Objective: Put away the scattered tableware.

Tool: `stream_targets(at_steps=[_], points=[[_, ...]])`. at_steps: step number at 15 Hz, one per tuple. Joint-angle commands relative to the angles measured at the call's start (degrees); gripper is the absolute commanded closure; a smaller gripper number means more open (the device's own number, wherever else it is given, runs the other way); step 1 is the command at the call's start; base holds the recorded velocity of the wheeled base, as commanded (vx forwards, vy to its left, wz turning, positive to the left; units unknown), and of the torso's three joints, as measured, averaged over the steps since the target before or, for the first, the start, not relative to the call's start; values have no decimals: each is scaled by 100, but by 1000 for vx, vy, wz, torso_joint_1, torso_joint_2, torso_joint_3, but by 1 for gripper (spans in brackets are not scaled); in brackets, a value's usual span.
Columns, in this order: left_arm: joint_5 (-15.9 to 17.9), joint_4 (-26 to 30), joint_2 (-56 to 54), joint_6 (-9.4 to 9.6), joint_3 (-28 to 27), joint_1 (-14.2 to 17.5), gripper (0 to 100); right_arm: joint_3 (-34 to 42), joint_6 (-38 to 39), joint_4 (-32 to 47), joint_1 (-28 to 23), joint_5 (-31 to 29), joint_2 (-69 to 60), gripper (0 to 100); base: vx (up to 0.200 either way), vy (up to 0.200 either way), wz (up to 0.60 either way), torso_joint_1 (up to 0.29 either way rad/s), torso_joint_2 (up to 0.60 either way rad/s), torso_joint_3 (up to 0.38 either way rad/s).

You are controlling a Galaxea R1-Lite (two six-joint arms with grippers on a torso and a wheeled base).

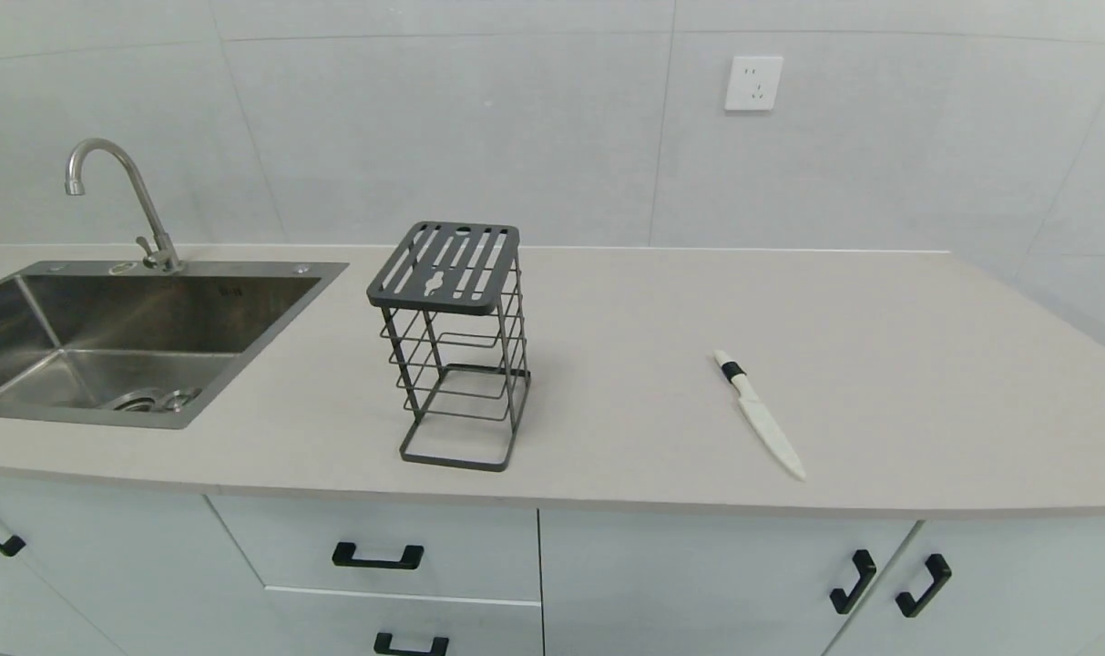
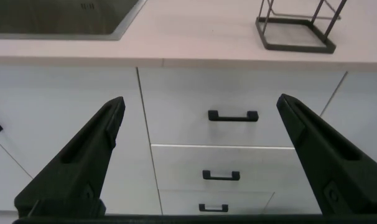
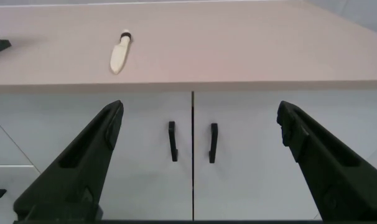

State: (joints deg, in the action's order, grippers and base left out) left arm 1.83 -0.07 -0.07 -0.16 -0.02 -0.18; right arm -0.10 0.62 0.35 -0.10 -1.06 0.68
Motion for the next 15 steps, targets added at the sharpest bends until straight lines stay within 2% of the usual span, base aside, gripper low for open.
stream_targets(at_steps=[1, 7, 10, 15], points=[[2, -1, 7, -2, 2, 1, 0, 1, -1, 0, 1, 1, 2, 0, 0, 0, 0, 281, -525, -251], [-7, -1, 7, -11, 2, 1, 0, 1, -1, 0, 1, 1, 2, 0, 0, 0, 0, 287, -558, -268], [-25, -10, 7, -72, 2, 1, 0, 1, -1, 0, 1, 1, 2, 0, 0, 0, 0, 287, -569, -277], [-7, -1, 7, -11, 2, 1, 0, 1, -1, 9, 1, 1, 2, 0, 0, 0, 0, 38, -77, -31]])
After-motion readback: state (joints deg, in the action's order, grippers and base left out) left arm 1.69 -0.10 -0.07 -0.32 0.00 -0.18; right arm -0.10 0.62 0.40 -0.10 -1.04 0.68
